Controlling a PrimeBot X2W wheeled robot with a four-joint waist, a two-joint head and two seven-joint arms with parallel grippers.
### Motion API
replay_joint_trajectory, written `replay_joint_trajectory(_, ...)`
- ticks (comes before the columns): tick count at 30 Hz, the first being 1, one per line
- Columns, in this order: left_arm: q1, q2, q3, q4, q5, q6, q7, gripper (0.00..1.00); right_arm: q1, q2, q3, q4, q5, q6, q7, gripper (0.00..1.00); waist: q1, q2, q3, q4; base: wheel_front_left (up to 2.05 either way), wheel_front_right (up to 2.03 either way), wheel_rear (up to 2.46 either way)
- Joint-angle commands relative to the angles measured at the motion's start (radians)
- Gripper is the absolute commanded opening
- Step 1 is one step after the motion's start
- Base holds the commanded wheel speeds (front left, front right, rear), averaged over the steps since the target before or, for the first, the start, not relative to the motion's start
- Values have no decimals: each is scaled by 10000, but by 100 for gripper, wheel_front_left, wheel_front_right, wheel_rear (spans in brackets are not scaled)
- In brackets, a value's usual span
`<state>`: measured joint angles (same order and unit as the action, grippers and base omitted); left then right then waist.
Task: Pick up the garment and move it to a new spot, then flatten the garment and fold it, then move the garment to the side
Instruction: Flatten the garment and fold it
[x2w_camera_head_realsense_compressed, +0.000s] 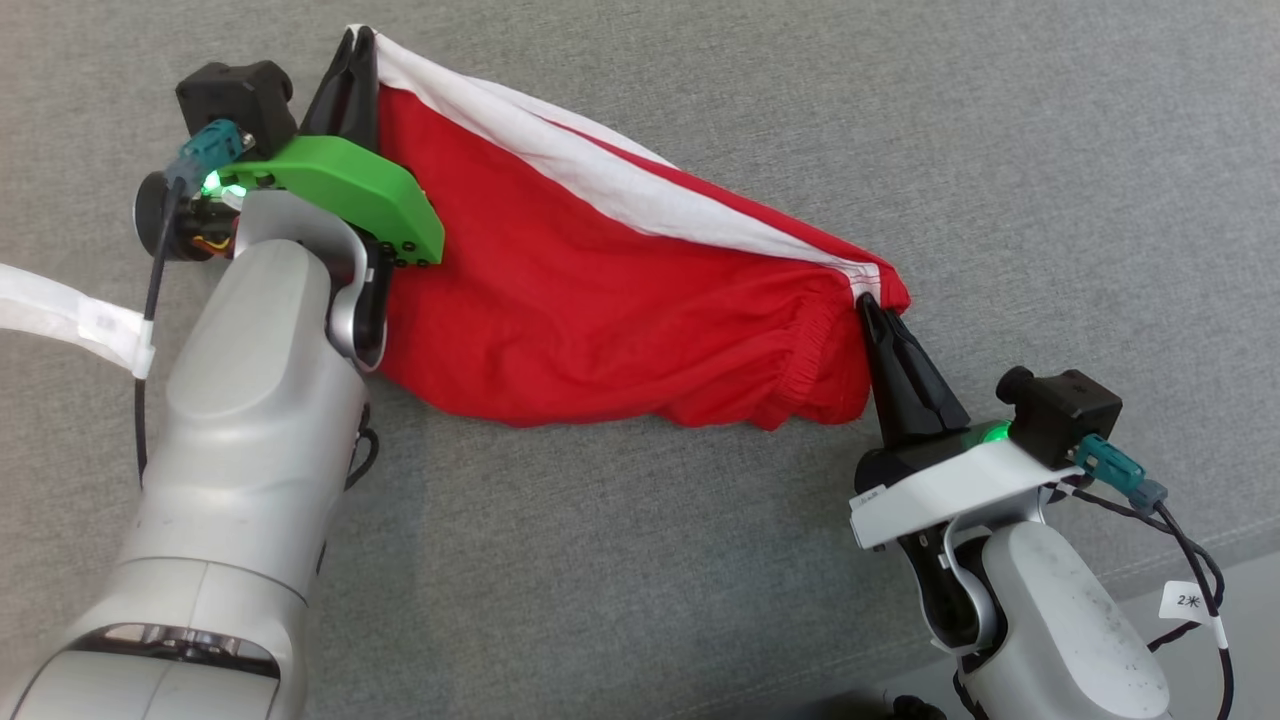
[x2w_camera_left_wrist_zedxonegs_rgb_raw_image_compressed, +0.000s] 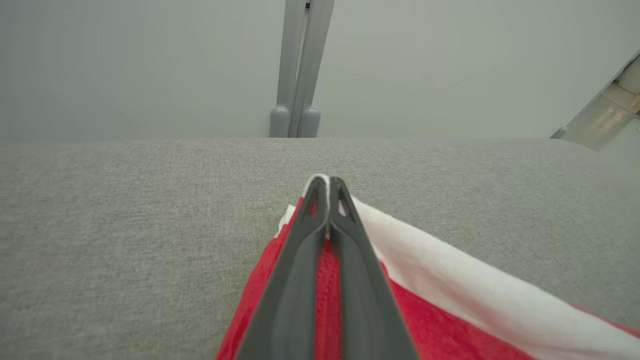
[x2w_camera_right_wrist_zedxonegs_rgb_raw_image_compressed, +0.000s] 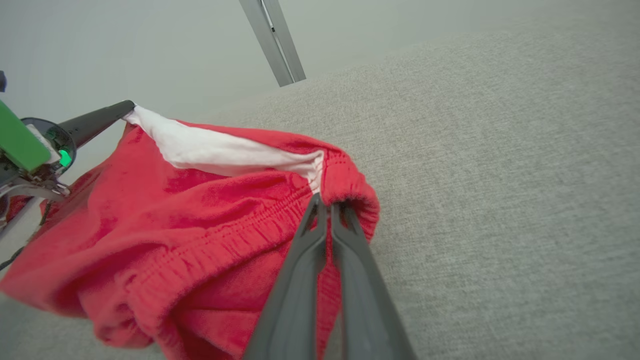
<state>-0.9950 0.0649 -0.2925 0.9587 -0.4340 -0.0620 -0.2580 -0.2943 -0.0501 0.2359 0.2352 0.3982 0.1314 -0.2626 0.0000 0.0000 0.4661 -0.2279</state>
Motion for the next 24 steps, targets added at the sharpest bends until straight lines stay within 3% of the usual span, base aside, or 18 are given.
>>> replay_joint_trajectory(1, -267, 135, 44, 170, 67, 65, -81, 0, -125, -8, 13, 25, 77, -14, -33, 0, 0, 0, 78, -110, 0, 0, 0)
replay_joint_trajectory(5, -488, 175, 39, 620, 159, 117, -77, 0, -161, -9, 58, -30, 151, -14, -33, 0, 0, 0, 101, -202, 0, 0, 0)
replay_joint_trajectory(6, -555, 212, 34, 732, 185, 129, -80, 0, -175, -9, 121, -66, 140, -14, -33, 28, 0, 0, 98, -221, 0, 0, 0)
replay_joint_trajectory(8, -627, 225, 32, 852, 231, 103, -81, 0, -159, -9, 142, -184, 139, -14, -33, 100, 0, 0, 79, -235, 0, 0, 0)
replay_joint_trajectory(9, -640, 220, 44, 896, 253, 106, -82, 15, -105, -16, 91, -235, 190, -14, -32, 100, 0, 0, 62, -222, 0, 0, 0)
replay_joint_trajectory(10, -646, 212, 51, 903, 276, 140, -83, 39, -73, -15, 48, -291, 177, -14, -32, 100, 0, 0, 38, -198, 0, 0, 0)
replay_joint_trajectory(11, -630, 200, 73, 895, 289, 206, -84, 95, -48, -13, 6, -394, 99, -14, -33, 100, 0, 0, 5, -168, 0, 0, 0)
replay_joint_trajectory(12, -594, 185, 82, 893, 303, 200, -84, 100, 8, -6, -5, -419, 15, -13, -33, 100, 0, 0, -33, -139, 0, 0, 0)
replay_joint_trajectory(24, -7, -54, -96, 1170, 154, -128, -67, 100, 869, -14, -912, -1135, -1301, -13, -33, 100, 0, 0, -936, 351, 0, 0, 0)
